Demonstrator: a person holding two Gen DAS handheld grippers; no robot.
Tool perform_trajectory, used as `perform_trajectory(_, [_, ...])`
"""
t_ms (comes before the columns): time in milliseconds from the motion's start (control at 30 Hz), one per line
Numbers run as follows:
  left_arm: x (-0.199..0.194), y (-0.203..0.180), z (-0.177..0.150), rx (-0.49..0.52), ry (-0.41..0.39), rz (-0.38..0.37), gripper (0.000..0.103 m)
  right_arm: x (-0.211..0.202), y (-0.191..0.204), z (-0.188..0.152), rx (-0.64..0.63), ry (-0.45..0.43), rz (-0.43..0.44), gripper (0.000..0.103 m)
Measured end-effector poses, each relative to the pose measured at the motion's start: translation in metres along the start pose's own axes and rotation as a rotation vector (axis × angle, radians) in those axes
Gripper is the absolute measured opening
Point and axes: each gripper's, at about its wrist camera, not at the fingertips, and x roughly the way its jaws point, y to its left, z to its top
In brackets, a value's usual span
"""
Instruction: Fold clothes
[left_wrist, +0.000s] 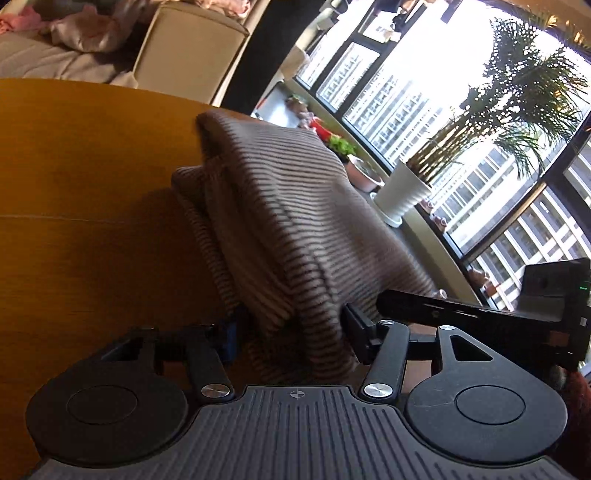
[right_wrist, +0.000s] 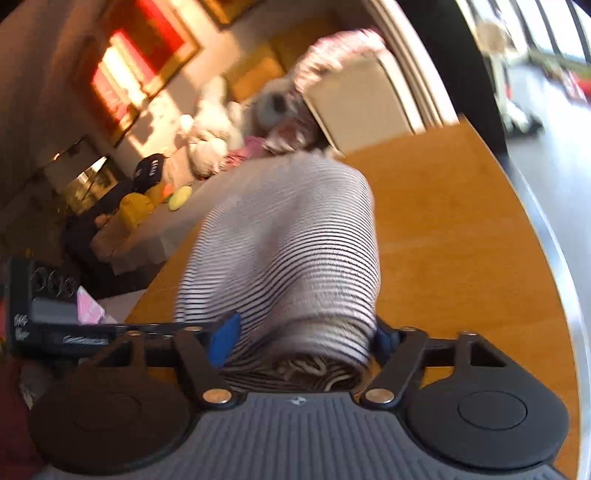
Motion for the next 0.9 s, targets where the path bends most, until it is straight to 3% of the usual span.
perform_trajectory(100, [-0.001, 0.004, 0.0, -0.017, -0.001, -0.011, 0.06, -0.011, 0.0, 0.007, 0.001, -0.052, 0.014, 0.054])
perform_trajectory(200, [-0.014, 0.01, 0.002, -0.042, -0.034, -0.004, 0.061, -0.004, 0.012, 0.0, -0.175, -0.02, -0.215, 0.057])
perform_trajectory(233, [-0.019, 0.012, 0.003, -0.05, -0.047, -0.001, 0.064, -0.002, 0.017, -0.006, -0.251, -0.012, -0.296, 0.066])
perform_trajectory(300, [-0.03, 0.016, 0.004, -0.063, -0.075, 0.014, 0.067, -0.007, 0.034, -0.015, -0.381, -0.042, -0.375, 0.076])
perform_trajectory(367, [-0.041, 0.021, 0.004, -0.069, -0.097, 0.046, 0.067, -0.014, 0.057, -0.024, -0.52, -0.071, -0.418, 0.077])
perform_trajectory(467, [-0.052, 0.031, 0.005, -0.103, -0.113, 0.081, 0.068, -0.021, 0.086, -0.035, -0.662, -0.064, -0.301, 0.081])
perform_trajectory(567, [-0.053, 0.038, 0.004, -0.149, -0.111, 0.091, 0.069, -0.004, 0.116, -0.055, -0.824, 0.006, -0.214, 0.083])
perform_trajectory(700, [-0.058, 0.037, -0.003, -0.156, -0.11, 0.09, 0.074, 0.032, 0.136, -0.078, -1.022, 0.076, -0.217, 0.083])
perform_trajectory(767, [-0.061, 0.037, -0.002, -0.152, -0.115, 0.096, 0.077, 0.046, 0.139, -0.085, -1.104, 0.084, -0.258, 0.082])
perform_trajectory(833, [-0.065, 0.039, -0.002, -0.155, -0.122, 0.101, 0.077, 0.052, 0.138, -0.081, -1.093, 0.095, -0.273, 0.068])
perform_trajectory(900, [-0.069, 0.041, -0.003, -0.16, -0.13, 0.101, 0.077, 0.042, 0.127, -0.055, -0.898, 0.095, -0.223, 0.052])
